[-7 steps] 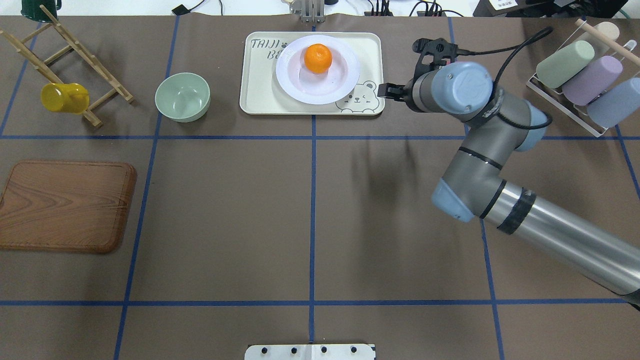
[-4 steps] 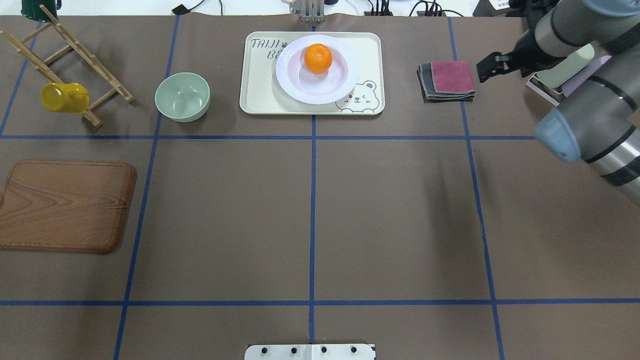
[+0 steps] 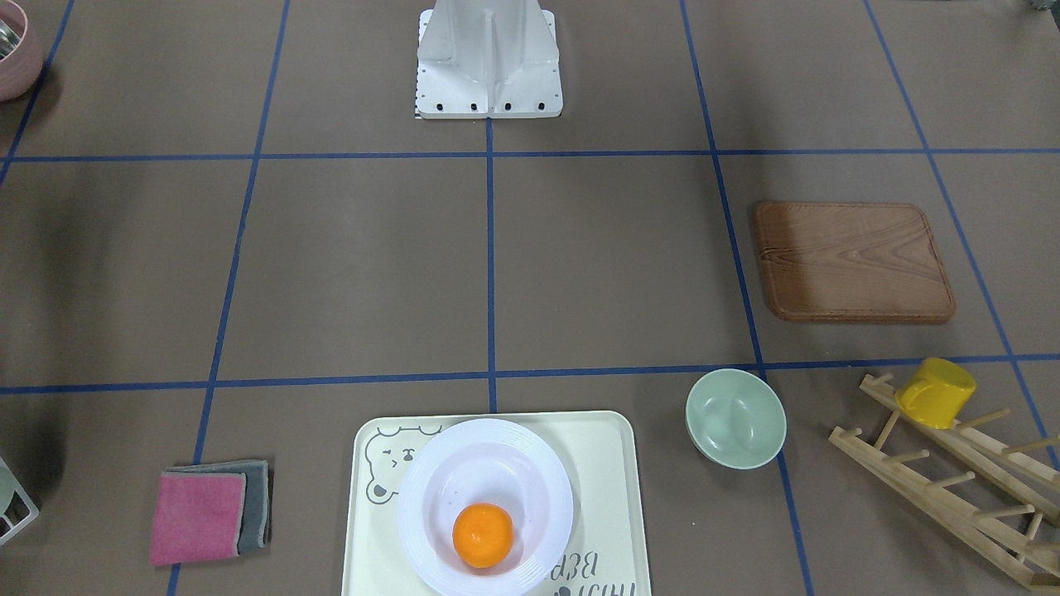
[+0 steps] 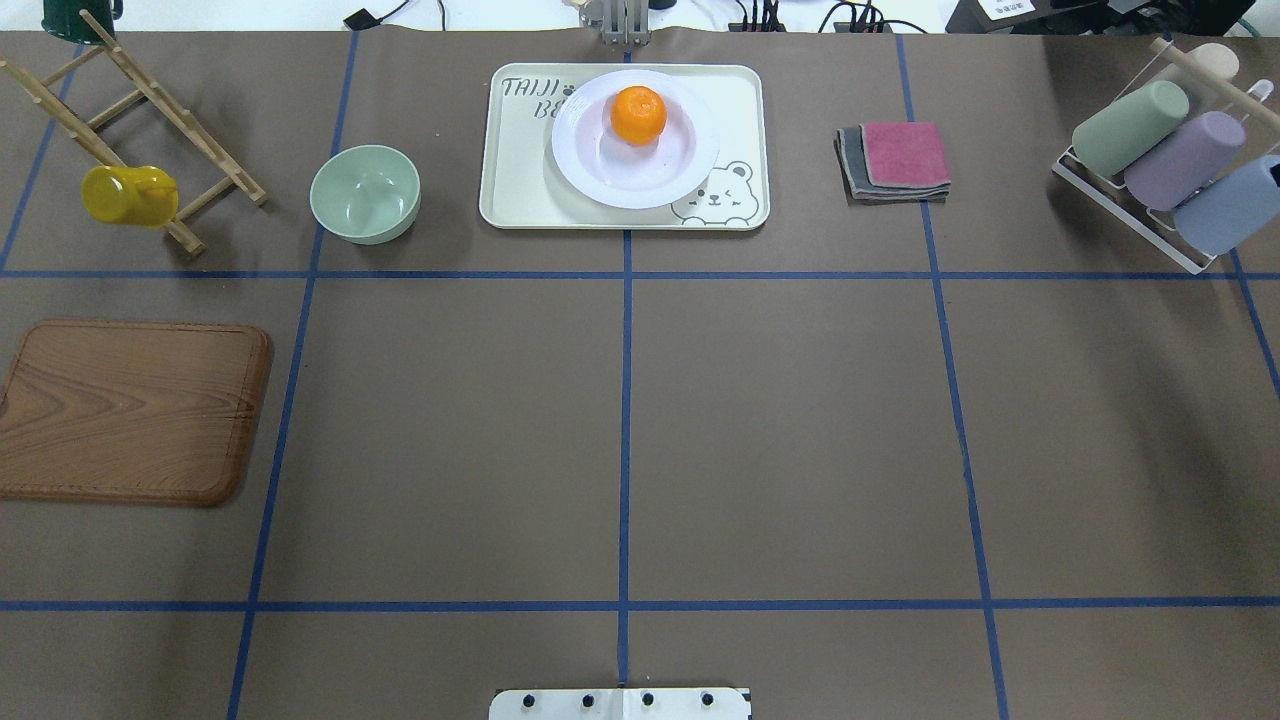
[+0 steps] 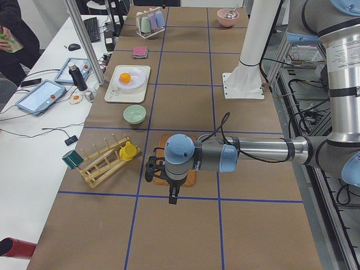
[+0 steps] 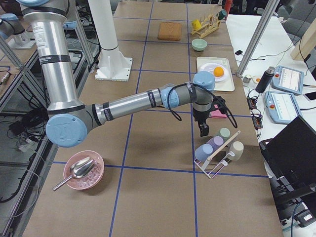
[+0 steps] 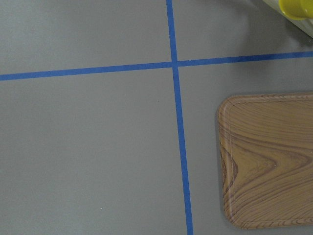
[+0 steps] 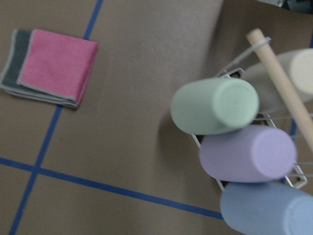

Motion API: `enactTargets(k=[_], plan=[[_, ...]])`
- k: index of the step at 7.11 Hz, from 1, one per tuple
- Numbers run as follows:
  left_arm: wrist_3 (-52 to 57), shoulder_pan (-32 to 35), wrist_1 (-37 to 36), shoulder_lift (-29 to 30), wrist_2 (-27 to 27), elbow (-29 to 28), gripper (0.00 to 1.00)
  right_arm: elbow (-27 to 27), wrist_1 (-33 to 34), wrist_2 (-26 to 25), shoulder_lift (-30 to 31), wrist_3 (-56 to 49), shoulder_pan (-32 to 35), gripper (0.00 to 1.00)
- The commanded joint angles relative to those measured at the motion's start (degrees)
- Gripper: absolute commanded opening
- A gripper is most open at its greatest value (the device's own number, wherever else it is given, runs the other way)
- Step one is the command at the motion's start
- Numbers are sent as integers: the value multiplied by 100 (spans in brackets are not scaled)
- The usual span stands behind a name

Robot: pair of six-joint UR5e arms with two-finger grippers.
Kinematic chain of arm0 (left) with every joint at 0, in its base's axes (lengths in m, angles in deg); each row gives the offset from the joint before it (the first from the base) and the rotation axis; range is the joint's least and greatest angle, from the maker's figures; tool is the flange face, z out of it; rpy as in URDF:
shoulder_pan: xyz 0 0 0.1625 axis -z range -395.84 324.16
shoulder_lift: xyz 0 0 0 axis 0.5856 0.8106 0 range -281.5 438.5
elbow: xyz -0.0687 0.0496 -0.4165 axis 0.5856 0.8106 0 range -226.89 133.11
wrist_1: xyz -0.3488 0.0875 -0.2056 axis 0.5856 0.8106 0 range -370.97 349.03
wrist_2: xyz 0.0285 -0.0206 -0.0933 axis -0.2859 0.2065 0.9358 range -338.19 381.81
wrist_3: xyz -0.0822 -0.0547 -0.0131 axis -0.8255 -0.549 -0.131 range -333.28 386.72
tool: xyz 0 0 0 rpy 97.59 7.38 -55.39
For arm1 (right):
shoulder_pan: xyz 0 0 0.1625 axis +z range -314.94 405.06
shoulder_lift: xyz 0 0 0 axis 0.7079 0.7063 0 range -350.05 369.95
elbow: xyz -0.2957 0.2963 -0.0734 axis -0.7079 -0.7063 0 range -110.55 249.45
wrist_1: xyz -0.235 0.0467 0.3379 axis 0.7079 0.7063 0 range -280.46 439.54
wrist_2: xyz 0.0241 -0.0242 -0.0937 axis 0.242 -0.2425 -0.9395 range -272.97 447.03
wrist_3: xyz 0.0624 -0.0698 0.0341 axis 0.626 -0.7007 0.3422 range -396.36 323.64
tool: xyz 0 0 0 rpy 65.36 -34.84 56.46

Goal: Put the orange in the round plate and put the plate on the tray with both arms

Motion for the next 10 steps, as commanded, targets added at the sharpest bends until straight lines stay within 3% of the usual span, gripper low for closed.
enactTargets(k=[1, 3, 10], plan=[[-11, -7, -31, -67, -1, 73, 99, 359, -15, 135, 1046, -255, 404, 100], [-20, -226, -869, 107, -19, 91, 99, 352, -16, 144, 1200, -255, 413, 100], [-3, -227, -937, 170, -265, 179, 99, 360, -24, 74, 1464, -247, 413, 100]])
